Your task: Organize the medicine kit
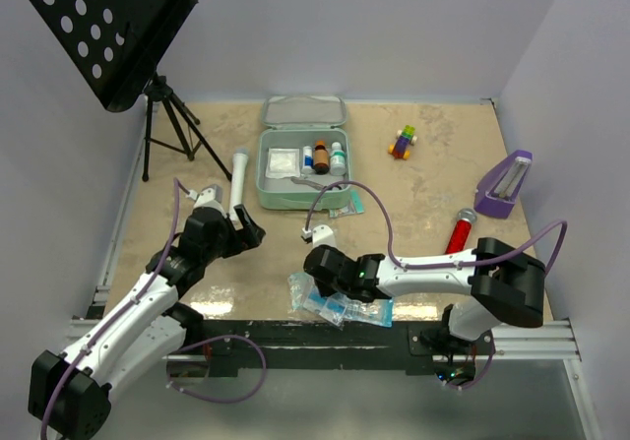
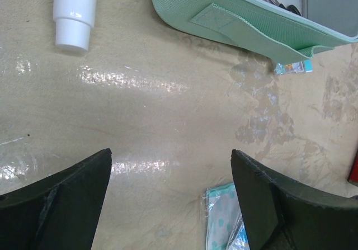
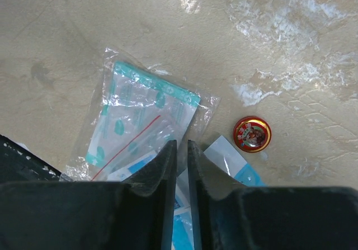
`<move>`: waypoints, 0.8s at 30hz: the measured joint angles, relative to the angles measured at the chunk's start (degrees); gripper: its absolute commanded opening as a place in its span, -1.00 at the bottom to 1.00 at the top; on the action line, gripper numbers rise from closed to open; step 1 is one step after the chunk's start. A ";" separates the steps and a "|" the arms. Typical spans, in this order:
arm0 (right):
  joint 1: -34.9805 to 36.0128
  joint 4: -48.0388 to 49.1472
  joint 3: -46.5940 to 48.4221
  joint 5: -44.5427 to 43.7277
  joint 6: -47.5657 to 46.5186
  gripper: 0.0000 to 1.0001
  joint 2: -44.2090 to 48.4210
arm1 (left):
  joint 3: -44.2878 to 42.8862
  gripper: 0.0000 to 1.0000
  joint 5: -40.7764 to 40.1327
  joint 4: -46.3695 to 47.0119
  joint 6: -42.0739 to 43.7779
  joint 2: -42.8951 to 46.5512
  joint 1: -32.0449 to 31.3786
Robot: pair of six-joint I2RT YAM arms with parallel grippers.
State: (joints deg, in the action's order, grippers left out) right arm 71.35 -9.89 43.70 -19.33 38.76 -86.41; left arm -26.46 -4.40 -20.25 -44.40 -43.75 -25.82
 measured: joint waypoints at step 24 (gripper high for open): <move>0.79 -0.68 1.18 3.87 -3.26 0.15 0.50 | 0.02 0.82 0.13 0.02 -0.02 0.59 0.00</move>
State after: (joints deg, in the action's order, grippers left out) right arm 72.14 -10.57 44.88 -15.46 35.51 -85.91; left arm -26.44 -4.27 -20.23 -44.42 -43.16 -25.82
